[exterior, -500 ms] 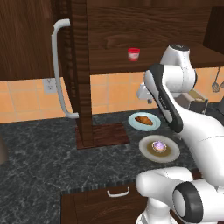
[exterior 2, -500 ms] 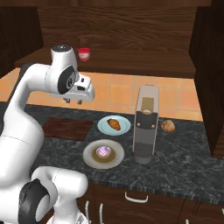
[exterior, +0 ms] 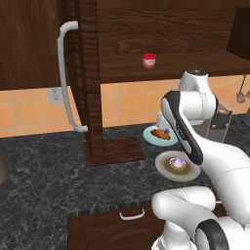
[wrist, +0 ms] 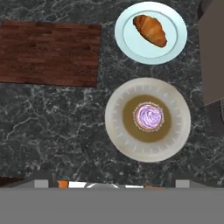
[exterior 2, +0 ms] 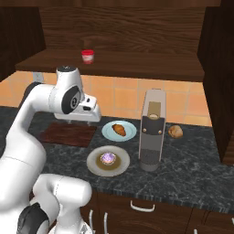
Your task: From the different types of pastries on the counter, select a croissant and place it on the cutting board. Then retrieve a jar of jam from the cabinet and place it alongside the croissant on the cutting board.
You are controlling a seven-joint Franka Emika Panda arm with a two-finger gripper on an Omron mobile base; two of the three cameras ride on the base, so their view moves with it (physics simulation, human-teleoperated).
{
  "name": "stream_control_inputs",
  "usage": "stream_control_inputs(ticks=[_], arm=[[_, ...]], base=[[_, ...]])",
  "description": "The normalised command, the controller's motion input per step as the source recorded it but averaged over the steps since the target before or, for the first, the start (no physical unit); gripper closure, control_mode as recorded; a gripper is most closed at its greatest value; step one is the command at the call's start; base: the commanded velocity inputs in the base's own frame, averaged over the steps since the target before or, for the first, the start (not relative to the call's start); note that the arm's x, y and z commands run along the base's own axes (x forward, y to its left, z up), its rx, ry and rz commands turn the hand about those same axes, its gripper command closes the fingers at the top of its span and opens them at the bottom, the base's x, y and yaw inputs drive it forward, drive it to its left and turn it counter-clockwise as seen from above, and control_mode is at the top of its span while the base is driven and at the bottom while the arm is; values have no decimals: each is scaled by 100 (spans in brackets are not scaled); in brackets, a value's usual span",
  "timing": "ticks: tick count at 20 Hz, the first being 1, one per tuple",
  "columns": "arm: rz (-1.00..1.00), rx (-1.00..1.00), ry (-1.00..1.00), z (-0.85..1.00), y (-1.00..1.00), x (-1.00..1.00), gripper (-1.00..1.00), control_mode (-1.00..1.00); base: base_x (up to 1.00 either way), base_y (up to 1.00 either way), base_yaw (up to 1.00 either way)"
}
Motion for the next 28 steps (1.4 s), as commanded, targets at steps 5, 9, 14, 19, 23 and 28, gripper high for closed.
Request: stream_control_inputs(ticks=[5, 9, 14, 19, 23, 28], arm=[[0, 0, 0, -53, -6, 48, -100, -100], [0, 0, 0, -48, -19, 24, -100, -100], [0, 0, 0, -28, -32, 50, -100, -100], [0, 1, 0, -24, -5, 84, -100, -100], [0, 1, 1, -18, -8, 89, -100, -100], [0, 0, 0, -13, -29, 67, -100, -100]], base=[[0, 0, 0], [0, 0, 0], [0, 0, 0], [0, 0, 0], [0, 0, 0], [0, 0, 0]])
